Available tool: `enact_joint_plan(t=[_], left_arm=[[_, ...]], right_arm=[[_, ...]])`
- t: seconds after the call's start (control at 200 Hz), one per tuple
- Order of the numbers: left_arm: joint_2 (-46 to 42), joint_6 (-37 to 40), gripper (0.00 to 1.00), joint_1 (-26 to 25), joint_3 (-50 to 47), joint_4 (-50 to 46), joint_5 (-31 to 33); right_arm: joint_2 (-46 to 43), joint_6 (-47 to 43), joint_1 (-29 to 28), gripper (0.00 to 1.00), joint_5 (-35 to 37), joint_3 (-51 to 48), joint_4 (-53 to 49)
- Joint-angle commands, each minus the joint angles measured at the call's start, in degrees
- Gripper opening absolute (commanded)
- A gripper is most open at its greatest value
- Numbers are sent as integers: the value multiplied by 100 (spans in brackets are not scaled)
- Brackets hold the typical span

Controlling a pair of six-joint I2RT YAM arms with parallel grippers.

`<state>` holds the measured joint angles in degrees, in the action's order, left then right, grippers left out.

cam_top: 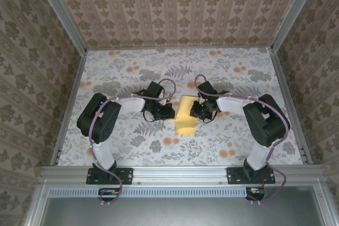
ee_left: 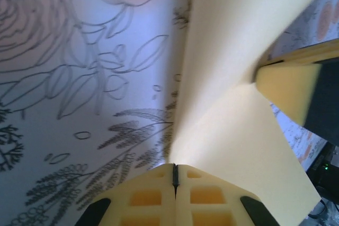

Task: Fold a paper plane with a square sheet of paper (fold left side to right side)
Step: Hold the square sheet of paper at the center of the table.

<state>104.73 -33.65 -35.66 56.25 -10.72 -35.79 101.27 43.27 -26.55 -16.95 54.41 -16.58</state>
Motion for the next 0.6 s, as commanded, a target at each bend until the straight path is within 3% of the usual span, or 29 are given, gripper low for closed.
enact_joint_plan(t=[0.0, 0.24, 0.595], left_arm=[[-210, 165, 5, -178, 199, 37, -62], [395, -34, 7, -542, 561, 275, -68], [715, -147, 8, -565, 489, 260, 90]], right_arm=[[200, -90, -36, 17, 263, -88, -427], [215, -90, -39, 17, 214, -97, -392], [74, -151, -35, 17, 53, -168, -97]])
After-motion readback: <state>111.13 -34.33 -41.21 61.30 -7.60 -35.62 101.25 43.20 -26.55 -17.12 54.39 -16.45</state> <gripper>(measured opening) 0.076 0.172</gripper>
